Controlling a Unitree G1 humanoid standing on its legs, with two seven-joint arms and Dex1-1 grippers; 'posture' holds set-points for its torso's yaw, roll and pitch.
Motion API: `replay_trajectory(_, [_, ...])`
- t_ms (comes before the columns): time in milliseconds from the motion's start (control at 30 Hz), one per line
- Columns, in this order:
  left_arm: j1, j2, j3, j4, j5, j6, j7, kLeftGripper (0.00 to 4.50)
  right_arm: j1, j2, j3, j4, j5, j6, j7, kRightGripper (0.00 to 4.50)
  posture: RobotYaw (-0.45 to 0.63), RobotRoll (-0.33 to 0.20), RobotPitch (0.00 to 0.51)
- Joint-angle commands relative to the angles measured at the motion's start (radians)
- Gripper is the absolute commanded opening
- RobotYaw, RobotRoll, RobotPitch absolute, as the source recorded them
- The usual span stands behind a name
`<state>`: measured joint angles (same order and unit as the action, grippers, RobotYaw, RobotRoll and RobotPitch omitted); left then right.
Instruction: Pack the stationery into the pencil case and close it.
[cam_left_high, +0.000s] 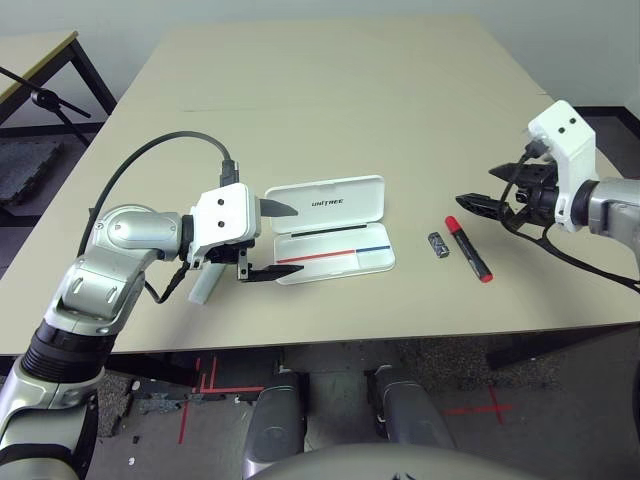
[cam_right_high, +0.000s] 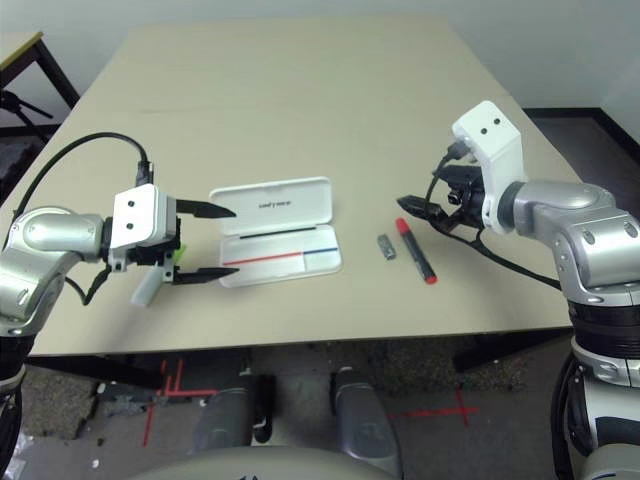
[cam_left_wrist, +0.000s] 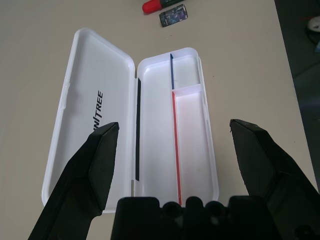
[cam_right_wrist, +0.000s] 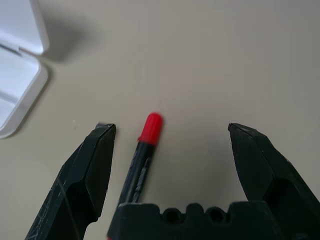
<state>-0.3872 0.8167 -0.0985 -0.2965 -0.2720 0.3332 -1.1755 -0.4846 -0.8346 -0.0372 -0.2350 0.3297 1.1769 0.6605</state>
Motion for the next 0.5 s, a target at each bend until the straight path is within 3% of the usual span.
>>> replay_trajectory(33, [-0.02,-0.006,-0.026,0.024,0.012,-0.02,-0.005,4.47,0.0,0.026,0.016,0.006,-0.005,0.069,-0.049,4.5,-0.04,0.0,0.108])
replay_trajectory(500, [-0.032,-0.002,-0.045,0.041,0.034,-0.045,0.001,4.47,0.035,0.117,0.093,0.139,-0.024,0.035,-0.117,4.5,-0.01,0.0,0.101])
